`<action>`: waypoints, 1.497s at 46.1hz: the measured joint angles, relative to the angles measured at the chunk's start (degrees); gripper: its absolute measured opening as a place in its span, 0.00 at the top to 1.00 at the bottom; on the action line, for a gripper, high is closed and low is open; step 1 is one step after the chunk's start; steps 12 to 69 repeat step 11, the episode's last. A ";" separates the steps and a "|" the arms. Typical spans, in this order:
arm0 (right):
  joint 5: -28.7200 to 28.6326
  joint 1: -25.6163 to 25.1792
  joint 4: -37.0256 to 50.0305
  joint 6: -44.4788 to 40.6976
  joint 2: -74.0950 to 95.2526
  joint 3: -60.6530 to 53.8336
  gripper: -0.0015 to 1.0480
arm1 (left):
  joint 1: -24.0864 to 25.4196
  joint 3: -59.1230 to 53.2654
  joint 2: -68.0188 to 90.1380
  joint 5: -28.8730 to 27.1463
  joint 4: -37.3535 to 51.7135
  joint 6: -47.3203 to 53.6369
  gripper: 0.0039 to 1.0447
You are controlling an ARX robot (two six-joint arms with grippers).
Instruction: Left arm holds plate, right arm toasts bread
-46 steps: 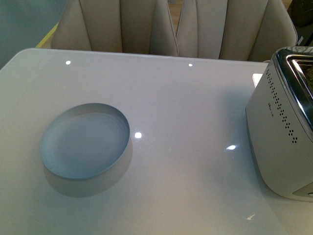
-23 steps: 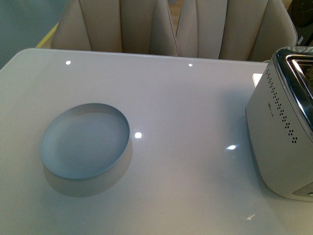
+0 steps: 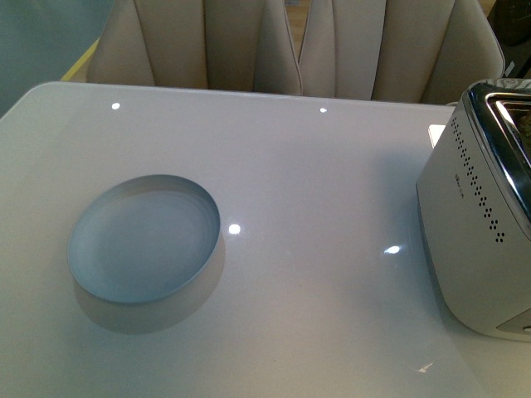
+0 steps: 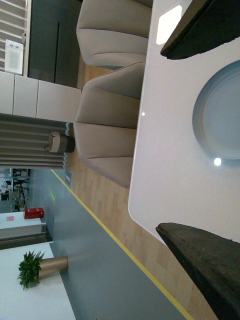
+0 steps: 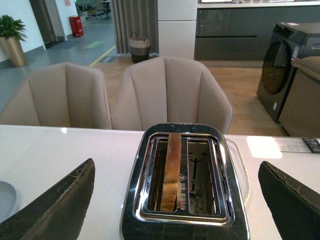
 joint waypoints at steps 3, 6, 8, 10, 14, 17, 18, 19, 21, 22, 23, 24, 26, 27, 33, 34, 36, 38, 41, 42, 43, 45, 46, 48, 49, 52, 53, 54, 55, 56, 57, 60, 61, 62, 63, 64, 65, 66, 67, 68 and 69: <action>0.00 0.00 -0.02 0.00 0.00 0.00 0.08 | 0.00 0.00 0.00 0.00 0.00 0.00 0.07; 0.00 0.00 -0.02 0.00 0.00 0.00 0.08 | 0.00 0.00 0.00 0.00 0.00 0.00 0.07; 0.00 0.00 0.00 0.00 0.00 0.00 0.08 | 0.00 0.00 0.00 0.00 0.00 0.00 0.07; 0.00 0.00 0.00 0.00 0.00 0.00 0.08 | 0.00 0.00 0.00 0.00 0.00 0.00 0.07; 0.00 0.00 0.00 0.00 0.00 0.00 0.08 | 0.00 0.00 0.00 0.00 0.00 0.00 0.07; 0.00 0.00 0.00 0.00 0.00 0.00 0.08 | 0.00 0.00 0.00 0.00 0.00 0.00 0.07; 0.00 0.00 0.00 0.00 0.00 0.00 0.08 | 0.00 0.00 0.00 0.00 0.00 0.00 0.07; 0.00 0.00 0.00 0.00 0.00 0.00 0.08 | 0.00 0.00 0.00 0.00 0.00 0.00 0.07; 0.00 0.00 0.00 0.00 0.00 0.00 0.08 | 0.00 0.00 0.00 0.00 0.00 0.00 0.07; 0.00 0.00 0.00 0.00 0.00 0.00 0.08 | 0.00 0.00 0.00 0.00 0.00 0.00 0.07; 0.00 0.00 0.00 0.00 0.00 0.00 0.08 | 0.00 0.00 0.00 0.00 0.00 0.00 0.07; 0.00 0.00 0.00 0.00 0.00 0.00 0.08 | 0.00 0.00 0.00 0.00 0.00 0.00 0.07; 0.00 0.00 0.00 0.00 0.00 0.00 0.08 | 0.00 0.00 0.00 0.00 0.00 0.00 0.07; 0.00 0.00 0.00 0.00 0.00 0.00 0.08 | 0.00 0.00 0.00 0.00 0.00 0.00 0.07; 0.00 0.00 0.00 0.00 0.00 0.00 0.08 | 0.00 0.00 0.00 0.00 0.00 0.00 0.07; 0.00 0.00 0.00 0.00 0.00 0.00 0.08 | 0.00 0.00 0.00 0.00 0.00 0.00 0.07; 0.00 0.00 0.00 0.00 0.00 0.00 0.08 | 0.00 0.00 0.00 0.00 0.00 0.00 0.07; 0.00 0.00 0.00 0.00 0.00 0.00 0.08 | 0.00 0.00 0.00 0.00 0.00 0.00 0.07; 0.00 0.00 0.00 0.00 0.00 0.00 0.08 | 0.00 0.00 0.00 0.00 0.00 0.00 0.07; 0.00 0.00 0.00 0.00 0.00 0.00 0.08 | 0.00 0.00 0.00 0.00 0.00 0.00 0.07; 0.00 0.00 0.00 0.00 0.00 0.00 0.08 | 0.00 0.00 0.00 0.00 0.00 0.00 0.07; 0.00 0.00 0.00 0.00 0.00 0.00 0.08 | 0.00 0.00 0.00 0.00 0.00 0.00 0.07; 0.00 0.00 0.00 0.00 0.00 0.00 0.08 | 0.00 0.00 0.00 0.00 0.00 0.00 0.07; 0.00 0.00 0.00 0.00 0.00 0.00 0.08 | 0.00 0.00 0.00 0.00 0.00 0.00 0.07; 0.00 0.00 0.00 0.00 0.00 0.00 0.08 | 0.00 0.00 0.00 0.00 0.00 0.00 0.07; 0.00 0.00 0.00 0.00 0.00 0.00 0.08 | 0.00 0.00 0.00 0.00 0.00 0.00 0.07; 0.00 0.00 0.00 0.00 0.00 0.00 0.08 | 0.00 0.00 0.00 0.00 0.00 0.00 0.07; 0.00 0.00 0.00 0.00 0.00 0.00 0.08 | 0.00 0.00 0.00 0.00 0.00 0.00 0.07; 0.00 0.00 0.00 0.00 0.00 0.00 0.08 | 0.00 0.00 0.00 0.00 0.00 0.00 0.07; 0.00 0.00 0.00 0.00 0.00 0.00 0.08 | 0.00 0.00 0.00 0.00 0.00 0.00 0.07; 0.00 0.00 0.00 0.00 0.00 0.00 0.08 | 0.00 0.00 0.00 0.00 0.00 0.00 0.07; 0.00 0.00 0.00 0.00 0.00 0.00 0.08 | 0.00 0.00 0.00 0.00 0.00 0.00 0.07; 0.00 0.00 0.00 0.00 0.00 0.00 0.08 | 0.00 0.00 0.00 0.00 0.00 0.00 0.07; 0.00 0.00 0.00 0.00 0.00 0.00 0.08 | 0.00 0.00 0.00 0.00 0.00 0.00 0.07; 0.00 0.00 0.00 0.00 0.00 0.00 0.08 | 0.00 0.00 0.00 0.00 0.00 0.00 0.07; 0.00 0.00 0.00 0.00 0.00 0.00 0.08 | 0.00 0.00 0.00 0.00 0.00 0.00 0.07; 0.00 0.00 0.00 0.00 0.00 0.00 0.08 | 0.00 0.00 0.00 0.00 0.00 0.00 0.07; 0.00 0.00 0.00 0.00 0.00 0.00 0.08 | 0.00 0.00 0.00 0.00 0.00 0.00 0.07; 0.00 0.00 0.00 0.00 0.00 0.00 0.08 | 0.00 0.00 0.00 0.00 0.00 0.00 0.07; 0.00 0.00 0.00 0.00 0.00 0.00 0.08 | 0.00 0.00 0.00 0.00 0.00 0.00 0.07; 0.00 0.00 0.00 0.00 0.00 0.00 0.08 | 0.00 0.00 0.00 0.00 0.00 0.00 0.07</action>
